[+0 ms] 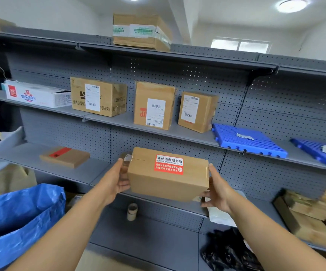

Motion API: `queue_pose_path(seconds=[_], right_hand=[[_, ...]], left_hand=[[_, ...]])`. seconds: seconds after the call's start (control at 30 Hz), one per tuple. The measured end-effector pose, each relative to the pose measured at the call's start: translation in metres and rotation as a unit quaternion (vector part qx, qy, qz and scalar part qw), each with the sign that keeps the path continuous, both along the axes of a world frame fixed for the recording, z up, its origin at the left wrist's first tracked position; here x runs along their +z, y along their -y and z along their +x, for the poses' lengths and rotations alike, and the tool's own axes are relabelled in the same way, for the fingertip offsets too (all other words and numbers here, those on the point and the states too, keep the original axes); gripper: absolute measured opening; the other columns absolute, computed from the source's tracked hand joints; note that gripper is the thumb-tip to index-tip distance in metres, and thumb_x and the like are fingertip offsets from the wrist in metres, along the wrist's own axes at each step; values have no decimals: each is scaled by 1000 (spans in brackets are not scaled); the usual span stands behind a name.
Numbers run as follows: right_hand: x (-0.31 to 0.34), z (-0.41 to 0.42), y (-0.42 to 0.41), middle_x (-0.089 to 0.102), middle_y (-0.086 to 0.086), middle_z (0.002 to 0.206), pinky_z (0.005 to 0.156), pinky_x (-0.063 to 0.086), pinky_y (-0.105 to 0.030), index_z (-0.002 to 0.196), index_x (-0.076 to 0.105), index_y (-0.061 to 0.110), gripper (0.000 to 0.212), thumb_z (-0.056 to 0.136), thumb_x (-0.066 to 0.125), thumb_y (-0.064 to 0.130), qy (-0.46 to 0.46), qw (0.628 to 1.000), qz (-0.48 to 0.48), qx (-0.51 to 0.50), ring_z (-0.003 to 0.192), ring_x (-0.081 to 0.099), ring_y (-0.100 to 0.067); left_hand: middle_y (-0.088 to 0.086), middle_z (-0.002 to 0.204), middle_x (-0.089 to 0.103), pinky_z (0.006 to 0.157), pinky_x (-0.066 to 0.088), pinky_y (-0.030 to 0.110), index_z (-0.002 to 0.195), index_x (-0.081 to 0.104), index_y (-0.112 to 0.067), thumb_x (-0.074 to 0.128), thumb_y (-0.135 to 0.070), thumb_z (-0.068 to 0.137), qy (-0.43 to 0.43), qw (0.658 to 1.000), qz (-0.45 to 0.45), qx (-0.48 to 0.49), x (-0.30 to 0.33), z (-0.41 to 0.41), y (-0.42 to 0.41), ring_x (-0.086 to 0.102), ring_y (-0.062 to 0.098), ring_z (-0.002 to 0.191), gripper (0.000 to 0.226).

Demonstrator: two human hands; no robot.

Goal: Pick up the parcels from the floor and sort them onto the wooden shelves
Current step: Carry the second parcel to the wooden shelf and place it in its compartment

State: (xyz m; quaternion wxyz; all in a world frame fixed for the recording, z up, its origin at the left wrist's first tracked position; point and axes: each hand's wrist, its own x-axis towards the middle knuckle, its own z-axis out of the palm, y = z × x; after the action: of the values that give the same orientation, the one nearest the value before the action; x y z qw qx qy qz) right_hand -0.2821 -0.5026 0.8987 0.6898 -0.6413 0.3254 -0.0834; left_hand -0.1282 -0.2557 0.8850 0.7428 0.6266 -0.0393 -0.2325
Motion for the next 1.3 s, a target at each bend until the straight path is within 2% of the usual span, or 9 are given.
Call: queue_pose_path(seconds=[0.1, 0.3, 0.47, 0.67, 0.8, 0.9, 1.07, 1.13, 1.3], right_hand=[[6, -9, 3, 61, -11, 95, 97, 38, -57, 94, 60, 16, 65, 87, 25, 70, -3, 1000, -1, 13, 95, 56, -31], [11, -24, 11, 62, -9, 103, 96, 41, -53, 116, 58, 25, 54, 90, 30, 63, 30, 999, -10, 44, 92, 59, -27], [9, -33, 14, 57, -12, 99, 85, 42, -47, 108, 60, 23, 47, 91, 33, 59, 68, 996, 8, 58, 87, 57, -27], [5, -39, 13, 62, -13, 110, 67, 49, -38, 109, 62, 18, 41, 87, 36, 42, 136, 988, 67, 27, 91, 61, -32], [3, -44, 13, 60, -14, 120, 60, 55, -39, 123, 58, 17, 43, 90, 39, 37, 170, 980, 104, 31, 96, 60, -31], [0, -45, 13, 60, -6, 123, 65, 55, -41, 128, 53, 32, 36, 93, 43, 35, 163, 981, 100, 13, 102, 58, -26], [-3, -45, 11, 57, -1, 118, 68, 44, -34, 123, 54, 39, 34, 92, 52, 25, 181, 981, 69, -5, 97, 51, -21], [-3, -44, 12, 58, -1, 118, 67, 41, -34, 123, 55, 37, 39, 90, 54, 18, 199, 978, 65, -14, 94, 52, -20], [3, -43, 14, 61, -7, 122, 67, 46, -32, 134, 47, 22, 56, 82, 59, 5, 217, 972, 85, 3, 89, 60, -19]], left_hand=[[12, 100, 60, 93, 46, 47, 115, 49, -22, 28, -53, 94, 13, 999, 27, -36, 5, -3, 2, 58, 32, 100, 44], [3, 114, 60, 100, 33, 60, 110, 51, -37, 22, -67, 87, 15, 990, 69, -118, 16, -8, 2, 53, 26, 111, 47], [11, 121, 58, 89, 45, 55, 124, 47, -24, 31, -72, 81, 0, 990, 81, -117, 21, -8, 3, 57, 28, 108, 66], [14, 116, 59, 66, 55, 45, 123, 51, -16, 51, -48, 86, 10, 989, 32, -141, 23, -22, 9, 60, 30, 101, 49], [9, 111, 57, 75, 52, 45, 122, 48, -17, 52, -26, 89, 49, 989, -1, -139, 20, -28, 11, 56, 23, 96, 34], [3, 105, 58, 77, 50, 40, 129, 44, -20, 54, -14, 86, 75, 988, -12, -136, 19, -30, 13, 55, 19, 92, 45], [-2, 136, 48, 89, 45, 47, 136, 39, -20, 51, 1, 82, 119, 984, -50, -124, 19, -28, 15, 53, 20, 104, 59], [-3, 138, 47, 93, 43, 48, 137, 37, -20, 55, 0, 74, 129, 982, -62, -126, 19, -27, 13, 51, 22, 111, 68], [-2, 136, 48, 85, 44, 38, 136, 39, -21, 52, -2, 57, 148, 976, -92, -129, 23, -30, 13, 49, 21, 118, 82]])
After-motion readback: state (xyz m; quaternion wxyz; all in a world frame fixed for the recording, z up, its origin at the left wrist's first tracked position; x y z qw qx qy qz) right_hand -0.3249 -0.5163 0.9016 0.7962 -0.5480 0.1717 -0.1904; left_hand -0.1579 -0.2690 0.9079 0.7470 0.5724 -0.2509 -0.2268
